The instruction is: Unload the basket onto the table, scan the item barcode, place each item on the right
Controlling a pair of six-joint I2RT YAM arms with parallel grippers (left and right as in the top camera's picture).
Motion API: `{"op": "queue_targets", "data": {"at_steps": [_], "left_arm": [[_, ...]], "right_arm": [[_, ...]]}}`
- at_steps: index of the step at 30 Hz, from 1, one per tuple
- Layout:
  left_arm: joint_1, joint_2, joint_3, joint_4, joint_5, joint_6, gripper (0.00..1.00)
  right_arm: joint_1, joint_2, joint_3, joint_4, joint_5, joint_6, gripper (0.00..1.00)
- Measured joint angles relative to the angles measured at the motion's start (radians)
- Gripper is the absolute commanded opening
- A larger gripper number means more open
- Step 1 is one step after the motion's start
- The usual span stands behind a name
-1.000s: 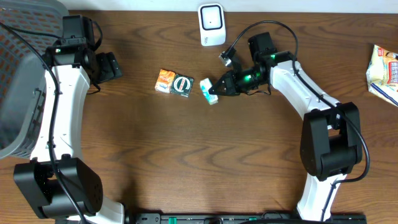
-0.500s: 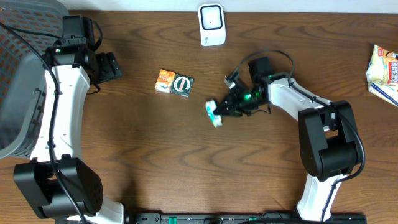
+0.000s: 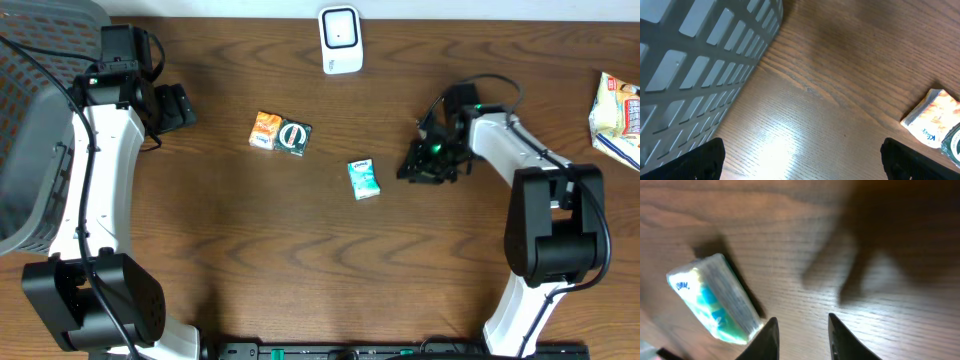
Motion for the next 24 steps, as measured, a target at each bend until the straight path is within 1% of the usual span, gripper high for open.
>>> {"op": "queue_targets", "data": {"at_steps": [3, 4, 7, 10, 17, 24], "left_arm": [[0.0, 0.0, 0.0, 0.0, 0.0, 0.0, 0.98], [0.0, 0.0, 0.0, 0.0, 0.0, 0.0, 0.98], [0.0, 0.0, 0.0, 0.0, 0.0, 0.0, 0.98], [0.0, 0.0, 0.0, 0.0, 0.0, 0.0, 0.97], [0.0, 0.0, 0.0, 0.0, 0.0, 0.0, 0.97], [0.0, 0.0, 0.0, 0.0, 0.0, 0.0, 0.97]], "right_arm": [[-0.001, 0.0, 0.052, -0.036, 0.005, -0.032, 0.38], [0.002, 0.0, 0.067, -0.04, -0.003, -0.05, 0.42], [0.018, 0.0, 0.081, -0.043, -0.037, -0.08, 0.46], [0.05, 0.0, 0.081, -0.045, -0.053, -0.103, 0.53], [0.126, 0.0, 0.081, -0.036, -0.053, -0.118, 0.57], [0.179, 0.0, 0.081, -0.025, -0.005, -0.12, 0.6]]}}
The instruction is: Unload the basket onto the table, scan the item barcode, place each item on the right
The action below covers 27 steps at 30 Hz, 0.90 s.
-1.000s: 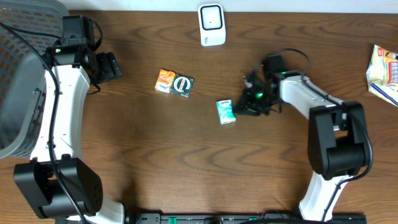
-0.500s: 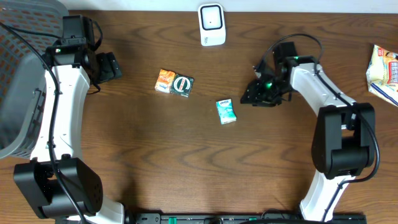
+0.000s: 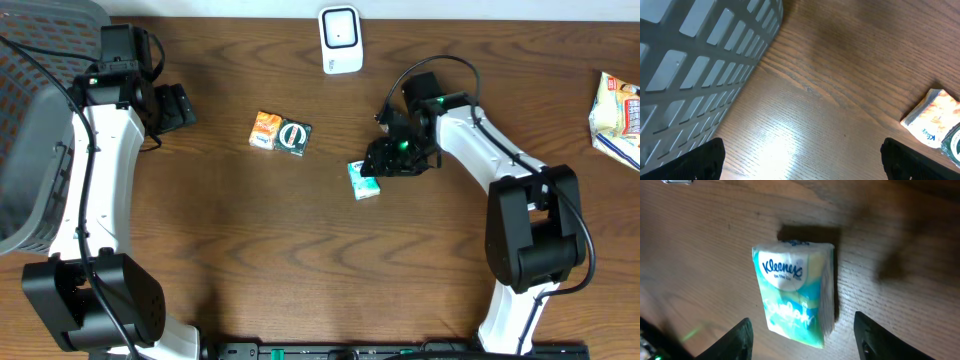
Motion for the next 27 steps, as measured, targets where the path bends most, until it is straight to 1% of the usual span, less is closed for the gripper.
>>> {"op": "queue_targets", "data": {"at_steps": [15, 17, 22, 27], "left_arm": [[0.0, 0.0, 0.0, 0.0, 0.0, 0.0, 0.97], [0.0, 0.0, 0.0, 0.0, 0.0, 0.0, 0.98], [0.0, 0.0, 0.0, 0.0, 0.0, 0.0, 0.97], [0.0, 0.0, 0.0, 0.0, 0.0, 0.0, 0.98]], "right_arm": [[0.058, 0.0, 0.0, 0.031, 0.077, 0.018, 0.6], [0.067, 0.0, -0.003, 0.048, 0.084, 0.021, 0.58], [0.079, 0.0, -0.033, 0.079, 0.091, 0.041, 0.49], [0.079, 0.0, -0.044, 0.094, 0.106, 0.049, 0.47]]}}
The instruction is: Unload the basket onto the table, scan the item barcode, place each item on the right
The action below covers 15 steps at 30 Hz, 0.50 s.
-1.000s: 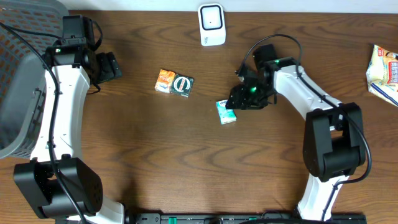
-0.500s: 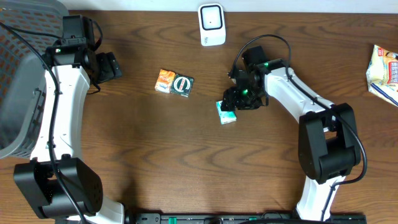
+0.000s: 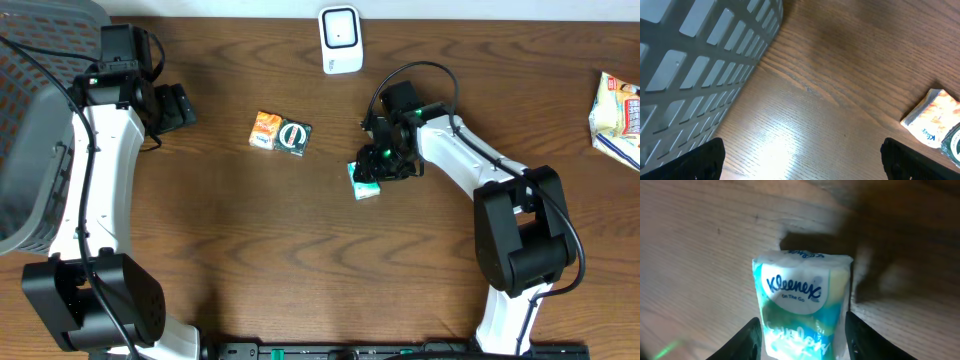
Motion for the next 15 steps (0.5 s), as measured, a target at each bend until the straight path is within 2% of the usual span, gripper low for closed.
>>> {"op": "queue_targets", "data": {"at_steps": [12, 15], "left_arm": [[0.0, 0.0, 0.0, 0.0, 0.0, 0.0, 0.98], [0.0, 0.0, 0.0, 0.0, 0.0, 0.0, 0.98]], "right_arm": [[0.0, 0.0, -0.011, 0.01, 0.012, 0.0, 0.45], [0.0, 0.0, -0.027, 0.022, 0.012, 0.0, 0.42]]}}
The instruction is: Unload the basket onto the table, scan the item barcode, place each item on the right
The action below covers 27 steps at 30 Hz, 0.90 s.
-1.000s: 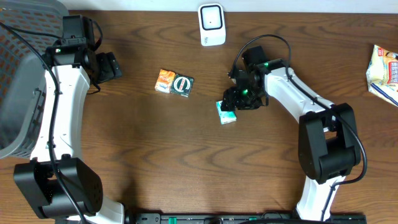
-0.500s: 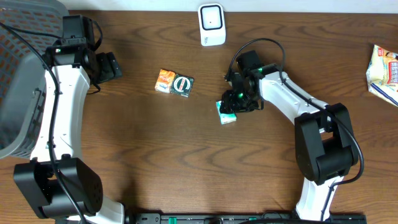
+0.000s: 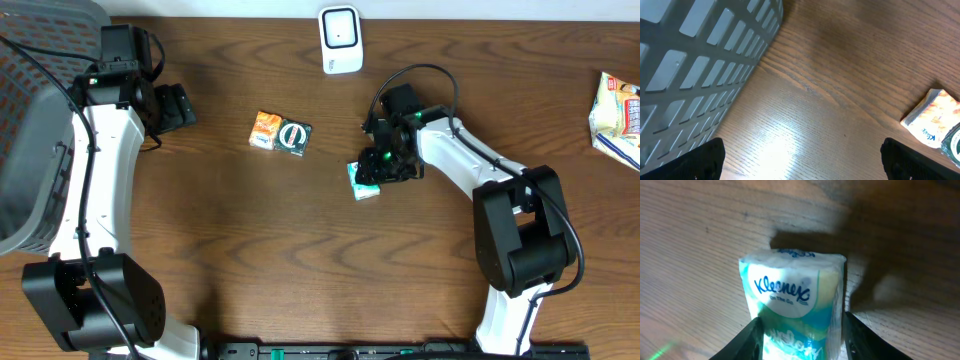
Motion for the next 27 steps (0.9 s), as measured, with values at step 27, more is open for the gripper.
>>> {"op": "queue_targets", "data": {"at_steps": [27], "left_arm": [[0.0, 0.0, 0.0, 0.0, 0.0, 0.0, 0.98]], "right_arm": [[0.0, -0.002, -0.021, 0.03, -0.009, 0.01, 0.01]]}}
